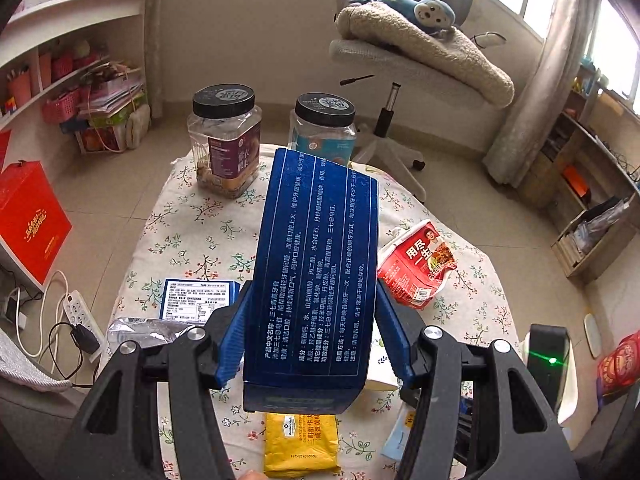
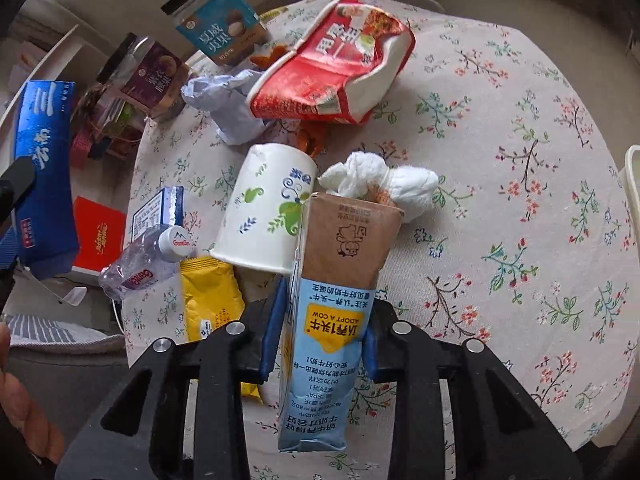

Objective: Collect trash
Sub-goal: 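Carry both items over the white bin and open both tools to drop them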

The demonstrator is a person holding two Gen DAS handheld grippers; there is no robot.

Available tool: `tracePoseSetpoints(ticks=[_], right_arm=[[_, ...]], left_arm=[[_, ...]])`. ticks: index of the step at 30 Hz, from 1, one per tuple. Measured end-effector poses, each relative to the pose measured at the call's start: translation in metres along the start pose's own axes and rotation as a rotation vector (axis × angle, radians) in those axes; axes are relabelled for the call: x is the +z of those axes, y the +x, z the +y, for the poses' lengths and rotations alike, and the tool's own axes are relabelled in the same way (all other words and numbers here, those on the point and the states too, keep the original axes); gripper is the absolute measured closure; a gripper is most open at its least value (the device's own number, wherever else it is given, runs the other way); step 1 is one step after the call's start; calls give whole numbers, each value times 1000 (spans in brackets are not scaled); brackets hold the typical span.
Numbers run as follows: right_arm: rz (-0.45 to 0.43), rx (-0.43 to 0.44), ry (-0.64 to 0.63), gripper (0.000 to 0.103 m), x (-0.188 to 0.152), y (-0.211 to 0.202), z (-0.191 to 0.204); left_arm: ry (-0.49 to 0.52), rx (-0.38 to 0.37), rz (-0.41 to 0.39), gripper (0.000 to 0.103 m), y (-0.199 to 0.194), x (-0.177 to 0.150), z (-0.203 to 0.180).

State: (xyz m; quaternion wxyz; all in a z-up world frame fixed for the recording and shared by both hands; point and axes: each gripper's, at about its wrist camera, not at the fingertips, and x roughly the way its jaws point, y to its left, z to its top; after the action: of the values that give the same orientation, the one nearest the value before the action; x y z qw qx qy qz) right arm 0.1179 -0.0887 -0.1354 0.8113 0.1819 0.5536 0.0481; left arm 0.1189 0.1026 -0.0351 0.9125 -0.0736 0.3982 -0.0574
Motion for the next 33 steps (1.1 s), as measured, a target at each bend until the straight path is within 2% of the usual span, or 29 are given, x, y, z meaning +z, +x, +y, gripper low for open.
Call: tracePoseSetpoints(ticks=[4, 8, 14, 22, 33], right_arm=[[-124, -7, -73, 72, 11, -31, 2], [-251, -80, -140, 72, 19, -54, -6], [-368, -163, -140, 72, 26, -79, -33], [-478, -261, -108, 72, 30, -112, -70], [-531, -403, 29, 72, 31, -145, -136]], left_arm=[[11, -5, -9, 45, 0, -2, -5], [32, -14, -28, 45, 0, -3, -16], [65, -37, -63, 45, 3, -7, -41], [89, -87, -105, 45, 9, -12, -84], [119, -163, -80, 45, 28, -20, -137]])
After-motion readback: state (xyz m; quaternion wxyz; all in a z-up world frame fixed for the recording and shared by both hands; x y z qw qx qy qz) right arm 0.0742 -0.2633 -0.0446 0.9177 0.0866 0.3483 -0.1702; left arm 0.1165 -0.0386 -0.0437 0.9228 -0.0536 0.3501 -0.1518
